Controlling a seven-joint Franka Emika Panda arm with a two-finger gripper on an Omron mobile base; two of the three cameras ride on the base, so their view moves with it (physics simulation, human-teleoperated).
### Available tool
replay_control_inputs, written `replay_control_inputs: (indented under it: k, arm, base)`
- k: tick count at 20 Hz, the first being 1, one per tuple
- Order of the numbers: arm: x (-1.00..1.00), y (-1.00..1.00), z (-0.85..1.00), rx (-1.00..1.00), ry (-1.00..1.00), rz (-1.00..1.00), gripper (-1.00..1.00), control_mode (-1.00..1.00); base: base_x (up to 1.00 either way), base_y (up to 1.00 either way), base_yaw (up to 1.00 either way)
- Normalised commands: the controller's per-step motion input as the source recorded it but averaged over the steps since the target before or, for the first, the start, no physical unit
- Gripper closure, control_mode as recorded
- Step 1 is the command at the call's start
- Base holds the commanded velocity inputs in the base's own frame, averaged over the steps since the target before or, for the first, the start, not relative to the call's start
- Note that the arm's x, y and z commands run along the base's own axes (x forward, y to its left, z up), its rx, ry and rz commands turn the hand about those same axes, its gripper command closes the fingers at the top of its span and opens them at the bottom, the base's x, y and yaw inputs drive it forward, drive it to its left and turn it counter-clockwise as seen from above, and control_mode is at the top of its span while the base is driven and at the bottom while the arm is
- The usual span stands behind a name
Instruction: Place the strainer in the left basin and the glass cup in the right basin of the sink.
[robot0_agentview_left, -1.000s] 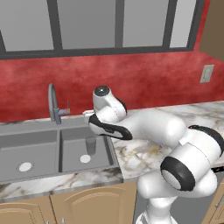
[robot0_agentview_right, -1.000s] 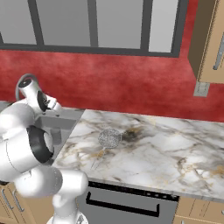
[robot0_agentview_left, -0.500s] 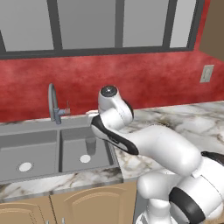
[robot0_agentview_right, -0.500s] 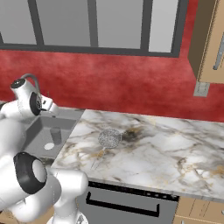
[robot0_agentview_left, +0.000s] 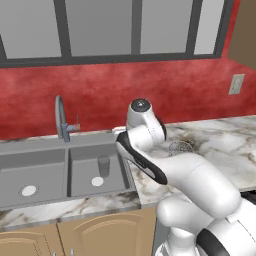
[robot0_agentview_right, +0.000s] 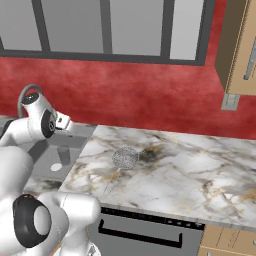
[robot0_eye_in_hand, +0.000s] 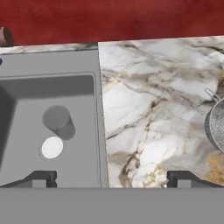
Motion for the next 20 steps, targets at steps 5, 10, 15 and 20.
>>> replay_control_inputs:
  k: [5,10,15,20]
  arm:
    - [-0.08,-0.48,0.00,0.00,0.00,0.00,-1.00,-1.00]
    - [-0.39,-0.35,0.00,0.00,0.00,0.00,-1.00,-1.00]
    - [-0.39,-0.32,-0.02,0.00,0.00,0.00,-1.00,-1.00]
    - [-0.35,-0.29,-0.11,0.00,0.00,0.00,-1.00,-1.00]
  base:
    - [0.00,0.00,0.00]
    - [0.00,0.00,0.00]
    - [0.00,0.00,0.00]
    - [0.00,0.00,0.00]
